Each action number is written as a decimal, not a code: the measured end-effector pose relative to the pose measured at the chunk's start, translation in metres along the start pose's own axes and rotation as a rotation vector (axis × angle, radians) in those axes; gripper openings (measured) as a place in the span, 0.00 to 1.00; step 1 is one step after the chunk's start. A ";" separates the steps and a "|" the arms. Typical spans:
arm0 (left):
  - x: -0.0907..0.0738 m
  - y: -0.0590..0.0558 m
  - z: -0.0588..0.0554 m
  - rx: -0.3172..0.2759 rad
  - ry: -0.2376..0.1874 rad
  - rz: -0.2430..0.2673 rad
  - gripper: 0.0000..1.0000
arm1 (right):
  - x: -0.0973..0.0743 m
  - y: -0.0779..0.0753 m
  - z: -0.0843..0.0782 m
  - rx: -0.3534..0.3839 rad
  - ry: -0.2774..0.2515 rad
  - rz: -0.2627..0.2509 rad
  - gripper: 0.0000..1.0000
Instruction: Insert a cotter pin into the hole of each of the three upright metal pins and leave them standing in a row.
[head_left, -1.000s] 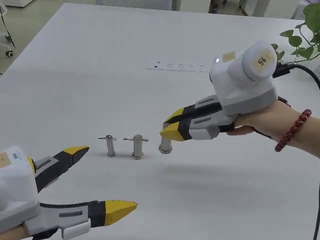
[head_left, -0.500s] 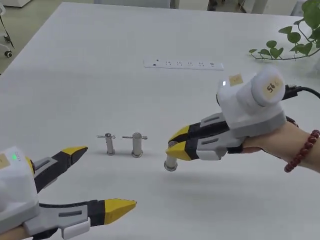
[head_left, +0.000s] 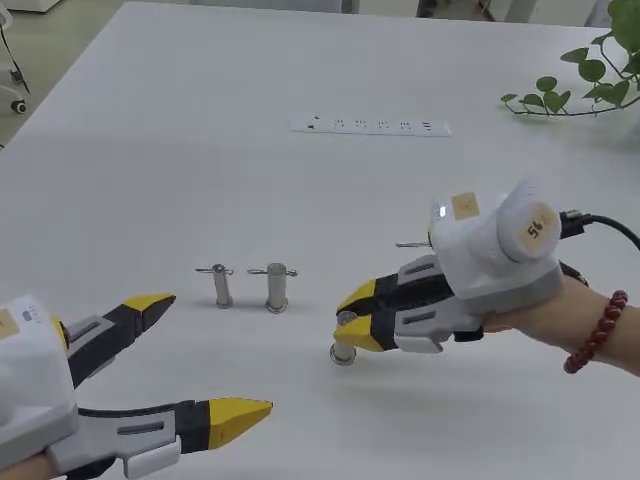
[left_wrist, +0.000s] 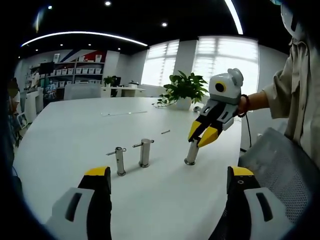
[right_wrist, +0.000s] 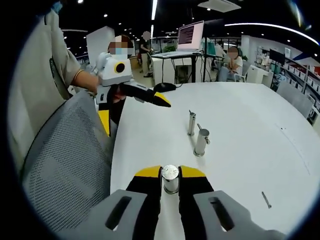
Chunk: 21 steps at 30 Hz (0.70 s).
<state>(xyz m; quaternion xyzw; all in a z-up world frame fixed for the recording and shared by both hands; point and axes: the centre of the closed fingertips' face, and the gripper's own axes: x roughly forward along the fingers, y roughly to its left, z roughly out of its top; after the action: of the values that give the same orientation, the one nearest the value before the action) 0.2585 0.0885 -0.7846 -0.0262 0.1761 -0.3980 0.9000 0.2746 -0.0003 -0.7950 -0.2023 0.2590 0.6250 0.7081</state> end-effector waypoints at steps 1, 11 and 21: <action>0.000 0.000 0.000 0.000 0.001 0.001 0.97 | 0.001 0.000 -0.001 -0.005 -0.001 0.003 0.11; -0.002 0.002 -0.001 -0.004 0.002 0.006 0.96 | 0.008 0.004 -0.013 -0.046 0.021 0.051 0.11; -0.003 0.002 -0.003 -0.005 0.007 0.006 0.96 | 0.010 0.006 -0.019 -0.059 0.026 0.090 0.11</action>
<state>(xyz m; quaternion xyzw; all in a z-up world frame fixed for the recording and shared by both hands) 0.2574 0.0925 -0.7870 -0.0264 0.1804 -0.3948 0.9005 0.2674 -0.0037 -0.8162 -0.2194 0.2583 0.6610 0.6695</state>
